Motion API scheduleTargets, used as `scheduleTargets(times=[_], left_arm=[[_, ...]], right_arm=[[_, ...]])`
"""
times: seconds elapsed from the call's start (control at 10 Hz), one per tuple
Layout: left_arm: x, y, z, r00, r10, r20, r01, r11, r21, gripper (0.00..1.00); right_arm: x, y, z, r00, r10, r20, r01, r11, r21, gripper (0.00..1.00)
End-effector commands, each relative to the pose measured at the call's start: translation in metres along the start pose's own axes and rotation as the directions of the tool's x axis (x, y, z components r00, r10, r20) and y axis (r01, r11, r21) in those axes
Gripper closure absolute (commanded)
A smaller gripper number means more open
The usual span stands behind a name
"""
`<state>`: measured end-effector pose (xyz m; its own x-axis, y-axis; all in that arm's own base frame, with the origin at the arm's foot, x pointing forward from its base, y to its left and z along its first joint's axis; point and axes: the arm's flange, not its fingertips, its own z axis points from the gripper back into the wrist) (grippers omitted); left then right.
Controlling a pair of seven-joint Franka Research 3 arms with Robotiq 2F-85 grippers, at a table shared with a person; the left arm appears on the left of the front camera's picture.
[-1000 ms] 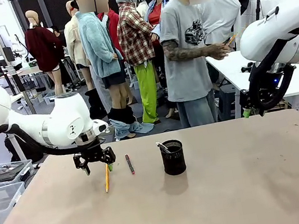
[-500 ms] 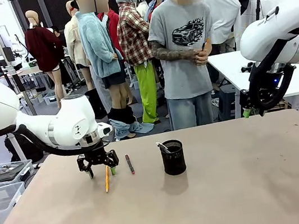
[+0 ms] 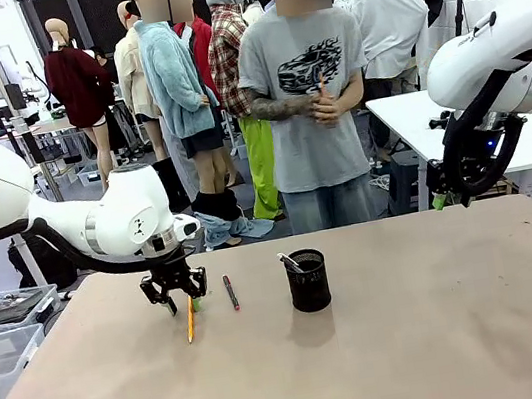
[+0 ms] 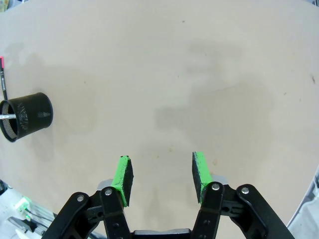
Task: Place the pens into the pen holder.
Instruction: Pick up a writing instrument from the table and place it into the Pen holder.
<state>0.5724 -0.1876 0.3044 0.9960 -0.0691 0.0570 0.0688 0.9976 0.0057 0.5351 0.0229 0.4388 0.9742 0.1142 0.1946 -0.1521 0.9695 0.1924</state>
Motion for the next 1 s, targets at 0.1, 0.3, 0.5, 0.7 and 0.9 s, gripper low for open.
scheduleTargets(times=[0.1,0.3,0.5,0.7,0.9], left_arm=[[-0.007,0.001,-0.008,0.998,-0.025,-0.059,0.025,1.0,-0.015,1.0],[-0.007,0.002,-0.009,0.997,-0.026,-0.066,0.025,1.0,-0.017,1.0],[-0.009,0.005,-0.007,0.997,-0.021,-0.073,0.019,0.999,-0.026,1.0],[-0.02,0.004,0.0,0.998,-0.04,-0.056,0.042,0.999,0.029,1.0],[-0.036,-0.001,0.012,0.995,-0.094,-0.015,0.095,0.993,0.071,1.0]], right_arm=[[0.001,-0.002,-0.001,1.0,0.009,0.003,-0.009,1.0,0.022,0.39],[0.001,-0.002,-0.001,1.0,0.009,0.003,-0.009,1.0,0.022,0.39],[0.001,-0.002,-0.001,1.0,0.009,0.003,-0.009,1.0,0.022,0.39],[0.001,-0.002,-0.001,1.0,0.009,0.003,-0.009,1.0,0.022,0.39],[0.001,-0.002,-0.001,1.0,0.009,0.003,-0.009,1.0,0.022,0.39]])
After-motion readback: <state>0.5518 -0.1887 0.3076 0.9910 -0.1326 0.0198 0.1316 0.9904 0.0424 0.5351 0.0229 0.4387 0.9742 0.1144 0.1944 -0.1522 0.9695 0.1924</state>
